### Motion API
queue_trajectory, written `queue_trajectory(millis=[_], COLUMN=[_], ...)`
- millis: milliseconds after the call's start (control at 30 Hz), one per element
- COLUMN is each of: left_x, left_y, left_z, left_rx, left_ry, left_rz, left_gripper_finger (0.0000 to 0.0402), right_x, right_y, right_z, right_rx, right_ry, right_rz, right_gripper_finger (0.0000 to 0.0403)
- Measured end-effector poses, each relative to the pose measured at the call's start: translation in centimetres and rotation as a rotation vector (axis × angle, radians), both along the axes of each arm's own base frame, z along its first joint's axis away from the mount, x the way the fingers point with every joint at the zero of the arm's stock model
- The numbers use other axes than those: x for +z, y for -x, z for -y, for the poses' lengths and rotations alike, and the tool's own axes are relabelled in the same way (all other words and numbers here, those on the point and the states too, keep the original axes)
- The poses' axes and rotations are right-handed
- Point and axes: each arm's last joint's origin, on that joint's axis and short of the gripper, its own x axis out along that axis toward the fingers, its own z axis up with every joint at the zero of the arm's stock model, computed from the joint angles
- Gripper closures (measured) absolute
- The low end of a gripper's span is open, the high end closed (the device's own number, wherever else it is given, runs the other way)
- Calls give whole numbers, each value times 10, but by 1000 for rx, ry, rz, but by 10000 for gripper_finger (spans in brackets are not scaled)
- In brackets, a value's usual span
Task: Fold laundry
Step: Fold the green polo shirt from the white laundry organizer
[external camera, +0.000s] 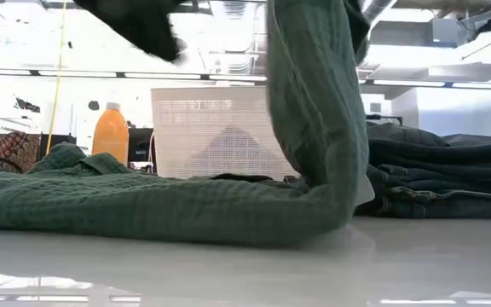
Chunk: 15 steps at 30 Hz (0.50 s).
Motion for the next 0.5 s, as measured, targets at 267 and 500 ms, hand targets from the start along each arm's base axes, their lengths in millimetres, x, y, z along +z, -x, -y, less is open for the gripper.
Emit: queue_trajectory(millis=[267, 500], left_x=[60, 85], left_y=[95, 130], left_z=[-16, -12], left_rx=[321, 335], left_ry=[-114, -111], left_rz=[81, 289], left_gripper_finger=[283, 283], right_x=[-13, -53], right_y=[-49, -119], right_z=[7, 34], right_rx=[58, 78], right_ry=[74, 34], right_rz=[68, 90], right_gripper_finger=[370, 370])
